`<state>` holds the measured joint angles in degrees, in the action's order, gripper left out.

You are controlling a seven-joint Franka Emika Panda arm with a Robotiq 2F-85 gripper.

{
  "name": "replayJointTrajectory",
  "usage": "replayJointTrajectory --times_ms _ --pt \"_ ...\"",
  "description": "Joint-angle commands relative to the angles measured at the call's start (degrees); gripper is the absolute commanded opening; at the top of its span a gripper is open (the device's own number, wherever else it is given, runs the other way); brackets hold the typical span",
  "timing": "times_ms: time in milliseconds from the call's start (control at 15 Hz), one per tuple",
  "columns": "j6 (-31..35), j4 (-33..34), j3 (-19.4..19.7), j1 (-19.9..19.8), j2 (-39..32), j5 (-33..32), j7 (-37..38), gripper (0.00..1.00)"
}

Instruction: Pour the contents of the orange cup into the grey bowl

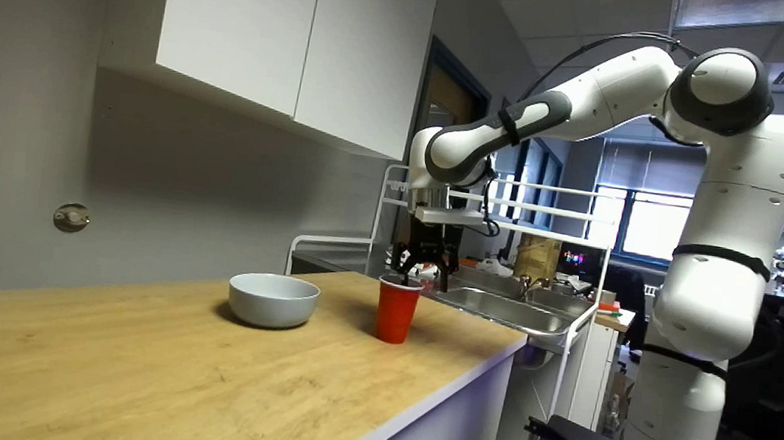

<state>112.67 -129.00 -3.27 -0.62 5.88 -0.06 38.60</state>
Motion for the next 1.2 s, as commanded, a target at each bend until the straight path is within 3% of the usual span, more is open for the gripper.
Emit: replayJointTrajectory --times_ms 0,67,667,867,1133 --pt "0.0 2.4 0.8 -0.1 -2.3 0.8 0.8 0.75" --pt "0.2 2.6 0.9 0.0 -2.6 0.6 0.8 0.75" --pt "1.4 4.4 1.4 0.3 -3.4 1.9 0.1 0.06" --pt "1.9 5.1 1.4 0.3 -3.1 2.9 -0.2 0.02" --pt "1.8 5.9 1.2 0.5 -3.0 3.3 0.2 0.06"
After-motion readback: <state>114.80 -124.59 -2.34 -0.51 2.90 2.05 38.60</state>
